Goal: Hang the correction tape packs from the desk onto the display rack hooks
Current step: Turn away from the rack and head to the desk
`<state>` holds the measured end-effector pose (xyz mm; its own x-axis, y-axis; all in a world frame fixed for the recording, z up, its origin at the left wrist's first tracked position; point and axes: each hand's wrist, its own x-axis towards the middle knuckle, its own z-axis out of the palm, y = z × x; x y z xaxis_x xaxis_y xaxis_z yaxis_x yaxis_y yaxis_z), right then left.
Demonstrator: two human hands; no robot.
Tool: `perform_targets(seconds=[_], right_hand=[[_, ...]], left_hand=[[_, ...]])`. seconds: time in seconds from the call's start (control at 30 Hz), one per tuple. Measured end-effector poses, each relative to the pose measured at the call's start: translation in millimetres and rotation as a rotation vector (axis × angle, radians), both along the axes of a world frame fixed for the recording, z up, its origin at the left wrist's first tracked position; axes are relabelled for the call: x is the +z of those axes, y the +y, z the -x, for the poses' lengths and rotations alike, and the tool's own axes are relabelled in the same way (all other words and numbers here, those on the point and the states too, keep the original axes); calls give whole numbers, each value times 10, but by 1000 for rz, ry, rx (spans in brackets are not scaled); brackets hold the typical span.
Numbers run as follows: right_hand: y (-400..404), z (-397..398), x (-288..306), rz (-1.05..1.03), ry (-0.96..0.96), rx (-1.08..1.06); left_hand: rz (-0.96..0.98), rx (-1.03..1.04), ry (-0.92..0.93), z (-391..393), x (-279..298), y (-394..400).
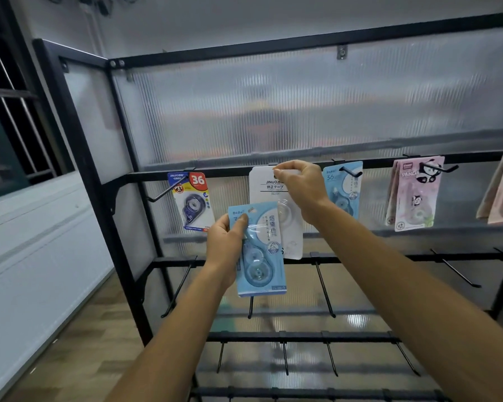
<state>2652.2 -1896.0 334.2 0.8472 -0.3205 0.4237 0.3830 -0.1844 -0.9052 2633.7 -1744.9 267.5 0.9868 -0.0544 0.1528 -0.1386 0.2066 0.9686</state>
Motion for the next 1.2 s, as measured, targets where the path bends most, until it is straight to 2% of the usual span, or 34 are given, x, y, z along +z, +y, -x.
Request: perform_targets(seconds=[0.43, 0.8, 0.87, 1.0, 1.2], right_hand=[[-39, -44, 100, -8, 49, -25], [-124, -100, 58, 43, 99, 152], [-158, -166, -19, 173, 61, 66], [-168, -348, -135, 515, -94, -273], [-150, -539, -195, 769, -167, -529]], left_hand=[[5, -43, -7, -53, -31, 17], [14, -37, 0, -68, -48, 1], [26, -44, 2, -58, -51, -8], [16, -47, 4, -52, -48, -23], [-33, -45, -1, -74, -13, -67]])
